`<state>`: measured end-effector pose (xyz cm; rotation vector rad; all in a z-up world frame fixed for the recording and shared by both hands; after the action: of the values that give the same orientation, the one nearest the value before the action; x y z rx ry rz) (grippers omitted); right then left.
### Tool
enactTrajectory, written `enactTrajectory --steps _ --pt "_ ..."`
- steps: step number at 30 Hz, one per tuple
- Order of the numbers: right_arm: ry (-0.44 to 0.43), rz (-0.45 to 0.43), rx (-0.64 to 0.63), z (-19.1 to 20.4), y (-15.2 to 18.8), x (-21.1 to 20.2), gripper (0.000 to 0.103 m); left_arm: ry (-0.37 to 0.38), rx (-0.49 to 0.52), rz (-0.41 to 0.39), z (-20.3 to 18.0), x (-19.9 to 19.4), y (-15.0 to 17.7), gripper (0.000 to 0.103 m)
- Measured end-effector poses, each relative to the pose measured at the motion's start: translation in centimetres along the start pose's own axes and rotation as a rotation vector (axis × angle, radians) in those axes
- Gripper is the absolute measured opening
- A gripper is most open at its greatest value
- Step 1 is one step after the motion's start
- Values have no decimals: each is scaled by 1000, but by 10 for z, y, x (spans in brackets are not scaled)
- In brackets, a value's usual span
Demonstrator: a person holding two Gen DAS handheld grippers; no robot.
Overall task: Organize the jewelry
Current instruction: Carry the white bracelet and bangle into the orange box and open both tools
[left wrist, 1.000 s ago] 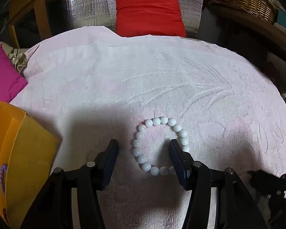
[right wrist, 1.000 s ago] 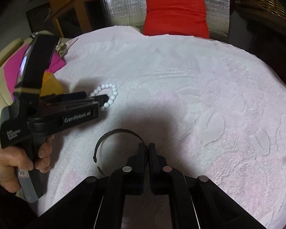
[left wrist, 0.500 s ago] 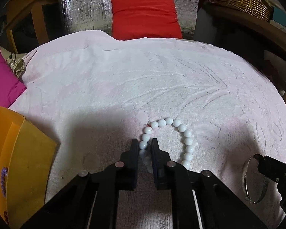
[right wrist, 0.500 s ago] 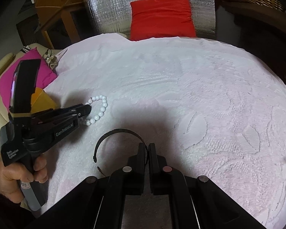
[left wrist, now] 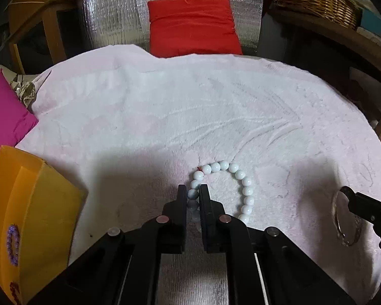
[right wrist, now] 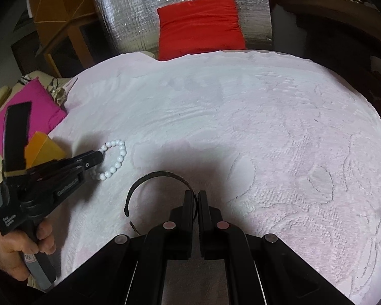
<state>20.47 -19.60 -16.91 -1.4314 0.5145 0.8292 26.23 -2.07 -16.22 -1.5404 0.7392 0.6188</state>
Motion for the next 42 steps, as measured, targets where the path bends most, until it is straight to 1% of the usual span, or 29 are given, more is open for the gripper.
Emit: enactTrajectory --steps 5,7,9,12,14,15,17,18,19,20,22,23,25,27,28,29,30,31,32,33,34,36,37,38,39,40,41,42 --pt "-15 -44 14 3 -6 -12 4 40 -5 -37 1 -31 -3 10" --pt "-28 -58 10 10 -9 -16 4 66 -36 -52 11 -56 -3 10" --pt "-60 -80 8 21 -15 -22 4 66 -64 -87 22 -81 -5 10" --pt "-127 -114 -15 52 -29 -32 4 41 -88 -173 48 -135 -9 10" --pt "-167 -136 -48 83 -40 -38 4 -7 -79 -222 71 -168 -8 10" --pt "-199 -146 -67 106 -49 -40 4 -30 -89 -242 88 -186 -8 10" --pt "-248 -155 -96 144 -62 -39 4 -77 -110 -255 124 -210 -5 10" --pt "-259 -157 -111 158 -64 -38 4 -116 -115 -252 144 -218 -2 10" --pt "-277 -154 -147 187 -73 -35 4 -145 -122 -244 160 -222 1 10" --pt "-286 -148 -167 203 -76 -32 4 -179 -136 -227 180 -223 7 10" --pt "-303 -114 -218 246 -85 -20 4 -236 -149 -157 212 -212 22 10" --pt "-294 -101 -246 264 -87 -12 4 -257 -169 -121 227 -203 32 10" --pt "-257 -46 -282 291 -90 9 4 -267 -203 -53 250 -183 50 10" --pt "-228 23 -291 309 -90 34 8 -299 -223 -16 261 -171 63 10" --pt "-215 54 -291 313 -90 44 9 -306 -231 -13 264 -169 66 10" --pt "-209 72 -291 314 -88 50 10 -298 -234 -23 265 -172 70 10" --pt "-199 92 -297 317 -87 57 10 -288 -239 -42 266 -178 69 12" --pt "-179 96 -298 314 -84 56 11 -289 -240 -62 266 -184 68 23" --pt "-170 94 -296 312 -84 54 11 -296 -237 -81 265 -190 66 31" --pt "-175 87 -297 311 -84 47 11 -308 -231 -118 264 -200 63 45" --pt "-183 78 -300 308 -84 39 11 -324 -224 -161 263 -214 60 57" --pt "-191 42 -321 307 -84 17 14 -344 -221 -219 262 -233 59 66" --pt "-193 17 -345 307 -80 -1 21 -345 -221 -245 261 -245 57 68" --pt "-200 4 -362 308 -78 -13 25 -348 -221 -269 260 -257 56 69" --pt "-206 -4 -373 309 -76 -22 36 -355 -221 -285 259 -267 56 72" --pt "-217 -21 -393 310 -68 -41 50 -365 -219 -299 257 -276 57 77" --pt "-219 -34 -408 312 -62 -52 57 -374 -218 -309 255 -284 58 78" --pt "-222 -48 -428 314 -57 -64 59 -379 -218 -316 255 -291 56 78"
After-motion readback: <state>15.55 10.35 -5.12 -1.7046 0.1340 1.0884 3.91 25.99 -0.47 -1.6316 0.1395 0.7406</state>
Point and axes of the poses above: each gripper's, at about its wrist camera, not at the fingertips, and x roughly the way its jaws point, z to its left, y to its underside, the point moved 4 cm from there along x, roughly the way its jaws point, and after that the axes turned 12 degrees about -x, right-handed, at the moved point
